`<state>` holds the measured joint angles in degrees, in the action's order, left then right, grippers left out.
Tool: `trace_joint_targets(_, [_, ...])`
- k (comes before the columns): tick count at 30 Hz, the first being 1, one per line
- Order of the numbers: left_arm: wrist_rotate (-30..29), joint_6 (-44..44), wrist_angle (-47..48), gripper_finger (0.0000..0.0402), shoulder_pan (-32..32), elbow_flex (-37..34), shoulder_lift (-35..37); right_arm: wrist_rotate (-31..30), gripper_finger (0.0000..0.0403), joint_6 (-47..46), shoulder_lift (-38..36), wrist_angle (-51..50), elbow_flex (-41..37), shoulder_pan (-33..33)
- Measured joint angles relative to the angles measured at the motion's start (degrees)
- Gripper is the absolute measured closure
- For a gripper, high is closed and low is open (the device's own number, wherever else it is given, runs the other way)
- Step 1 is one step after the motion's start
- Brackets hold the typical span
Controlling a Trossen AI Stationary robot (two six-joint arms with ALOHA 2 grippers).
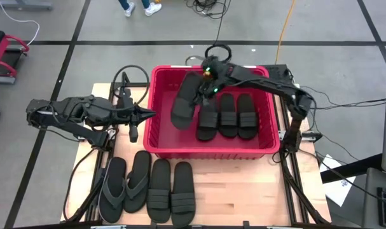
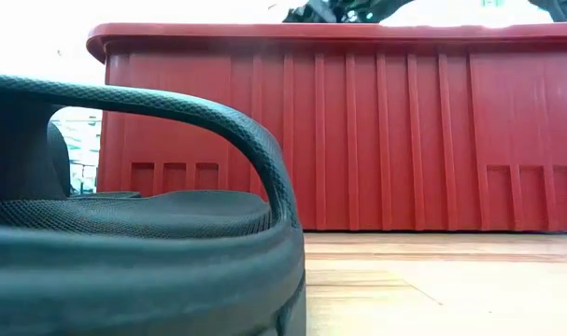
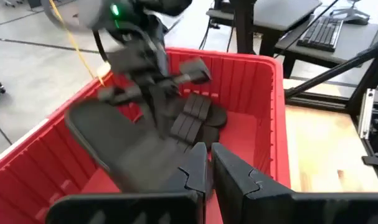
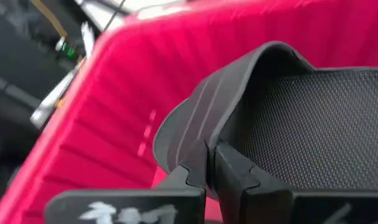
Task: Pick and place slides into bin
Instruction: Put the black slide into the red container
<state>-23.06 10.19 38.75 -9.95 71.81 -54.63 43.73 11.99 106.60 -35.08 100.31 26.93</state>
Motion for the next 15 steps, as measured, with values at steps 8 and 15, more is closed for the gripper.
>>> trace_joint_targets(8, [0.0, 4.8, 1.1, 0.0380, 2.5, 0.0, 0.5, 7.4, 0.0399, 8.8, 6.1, -3.4, 0.0, -1.0])
trace_joint_targets(15, [0.1, 9.5, 1.7, 0.0380, 4.9, 0.0, 0.4, 5.9, 0.0399, 10.2, 10.9, -3.0, -0.1, -0.7])
